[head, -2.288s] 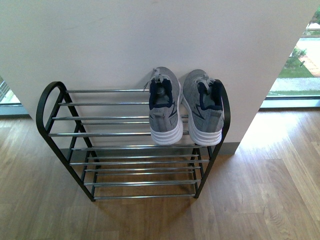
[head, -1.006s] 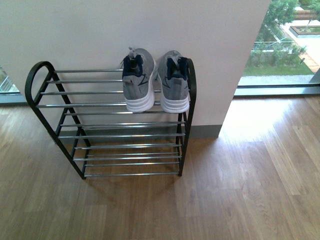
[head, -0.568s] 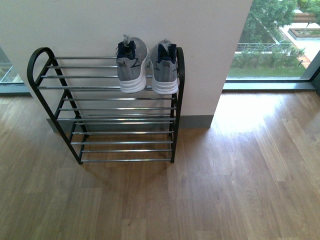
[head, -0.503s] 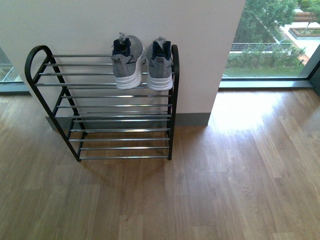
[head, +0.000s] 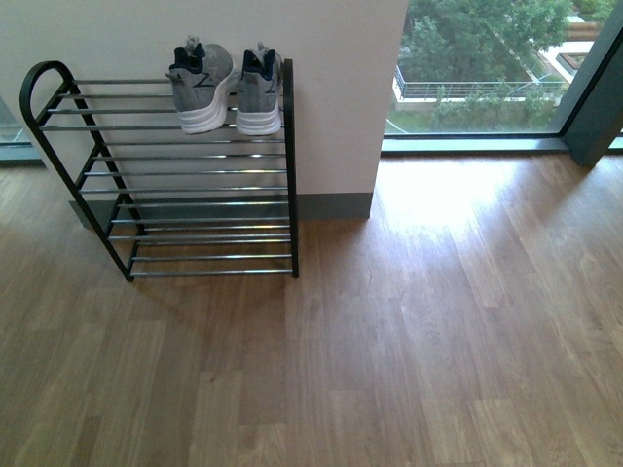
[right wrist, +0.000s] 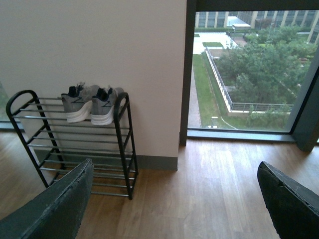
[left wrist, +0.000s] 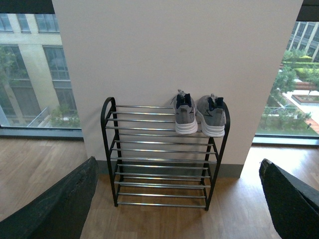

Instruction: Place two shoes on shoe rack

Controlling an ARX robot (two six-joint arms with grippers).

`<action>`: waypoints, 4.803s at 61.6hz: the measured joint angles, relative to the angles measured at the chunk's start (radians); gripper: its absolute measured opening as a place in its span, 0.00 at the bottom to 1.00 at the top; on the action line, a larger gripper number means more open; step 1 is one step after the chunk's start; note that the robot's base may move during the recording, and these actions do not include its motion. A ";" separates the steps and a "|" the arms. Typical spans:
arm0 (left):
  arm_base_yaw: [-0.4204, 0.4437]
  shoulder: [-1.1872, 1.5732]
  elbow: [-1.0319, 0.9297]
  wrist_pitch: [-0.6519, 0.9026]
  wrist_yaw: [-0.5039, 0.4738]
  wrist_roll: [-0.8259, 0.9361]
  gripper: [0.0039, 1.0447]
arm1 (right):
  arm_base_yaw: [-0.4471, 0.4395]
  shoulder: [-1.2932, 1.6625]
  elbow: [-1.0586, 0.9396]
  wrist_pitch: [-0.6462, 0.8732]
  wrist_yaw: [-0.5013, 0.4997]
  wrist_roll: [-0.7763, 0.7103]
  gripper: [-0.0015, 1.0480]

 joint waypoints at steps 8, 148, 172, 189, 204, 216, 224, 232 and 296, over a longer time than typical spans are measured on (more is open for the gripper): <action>0.000 0.000 0.000 0.000 0.000 0.000 0.91 | 0.000 0.000 0.000 0.000 0.001 0.000 0.91; 0.000 0.000 0.000 0.000 -0.003 0.000 0.91 | 0.000 0.000 0.000 -0.002 -0.004 0.000 0.91; 0.000 0.000 0.000 0.000 0.000 0.000 0.91 | 0.000 0.000 0.000 -0.002 -0.003 0.000 0.91; 0.000 0.000 0.000 0.000 0.000 0.000 0.91 | 0.000 -0.001 0.000 -0.002 -0.003 0.000 0.91; 0.000 0.000 0.000 0.000 0.000 0.000 0.91 | 0.000 -0.001 0.000 -0.002 -0.003 0.000 0.91; 0.000 0.000 0.000 0.000 0.000 0.000 0.91 | 0.000 -0.001 0.000 -0.002 -0.003 0.000 0.91; 0.000 0.000 0.000 0.000 0.000 0.000 0.91 | 0.000 -0.001 0.000 -0.002 -0.003 0.000 0.91; 0.000 0.000 0.000 0.000 0.000 0.000 0.91 | 0.000 -0.001 0.000 -0.002 0.000 0.000 0.91; 0.000 0.000 0.000 0.000 0.000 0.000 0.91 | 0.000 0.000 0.000 -0.002 0.000 0.000 0.91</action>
